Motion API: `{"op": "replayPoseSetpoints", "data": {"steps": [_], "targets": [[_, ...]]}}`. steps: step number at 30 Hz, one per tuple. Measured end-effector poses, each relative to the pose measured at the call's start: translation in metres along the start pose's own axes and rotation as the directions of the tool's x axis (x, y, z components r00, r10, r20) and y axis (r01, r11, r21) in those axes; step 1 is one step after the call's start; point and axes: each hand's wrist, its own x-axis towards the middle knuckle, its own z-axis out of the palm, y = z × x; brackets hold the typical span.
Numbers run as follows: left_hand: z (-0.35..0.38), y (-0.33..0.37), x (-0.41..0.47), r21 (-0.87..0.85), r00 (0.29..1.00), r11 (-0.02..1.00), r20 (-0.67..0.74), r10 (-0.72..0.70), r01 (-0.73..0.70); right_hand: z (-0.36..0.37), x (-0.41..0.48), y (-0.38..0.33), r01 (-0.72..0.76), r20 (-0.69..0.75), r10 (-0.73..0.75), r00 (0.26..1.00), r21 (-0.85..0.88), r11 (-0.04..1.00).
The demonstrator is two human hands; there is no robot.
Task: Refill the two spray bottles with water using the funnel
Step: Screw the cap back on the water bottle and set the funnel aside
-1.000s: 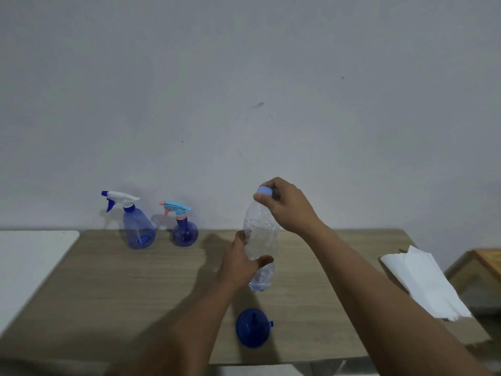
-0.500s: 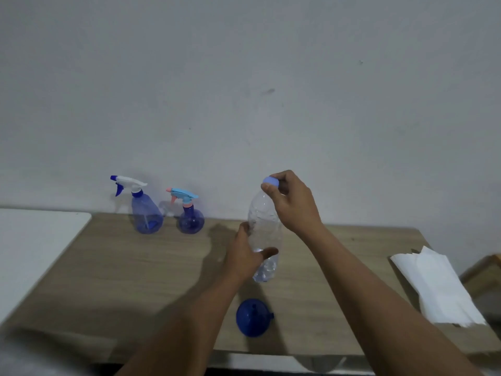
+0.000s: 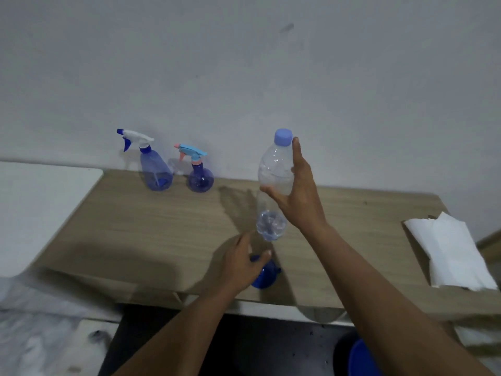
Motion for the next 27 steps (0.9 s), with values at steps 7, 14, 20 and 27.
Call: {"op": "replayPoseSetpoints", "data": {"steps": [7,14,20,27], "targets": [[0.015,-0.03,-0.01,0.197,0.983,0.979,0.186,0.007,-0.044,0.011,-0.01,0.012,-0.073,-0.003,0.073,0.997,-0.025,0.997],[0.004,-0.031,-0.001,0.174,0.995,0.984,0.094,0.02,-0.036,0.008,-0.006,0.011,-0.089,-0.032,0.088,0.996,-0.04,0.995],[-0.024,-0.029,0.052,0.098,0.998,0.994,-0.051,-0.044,0.049,0.003,0.027,0.009,-0.134,-0.081,0.137,0.987,0.036,0.99],[-0.034,-0.032,0.141,0.134,0.992,0.99,-0.121,-0.021,0.037,0.019,0.073,0.03,-0.157,-0.124,0.158,0.979,0.025,0.987]]}}
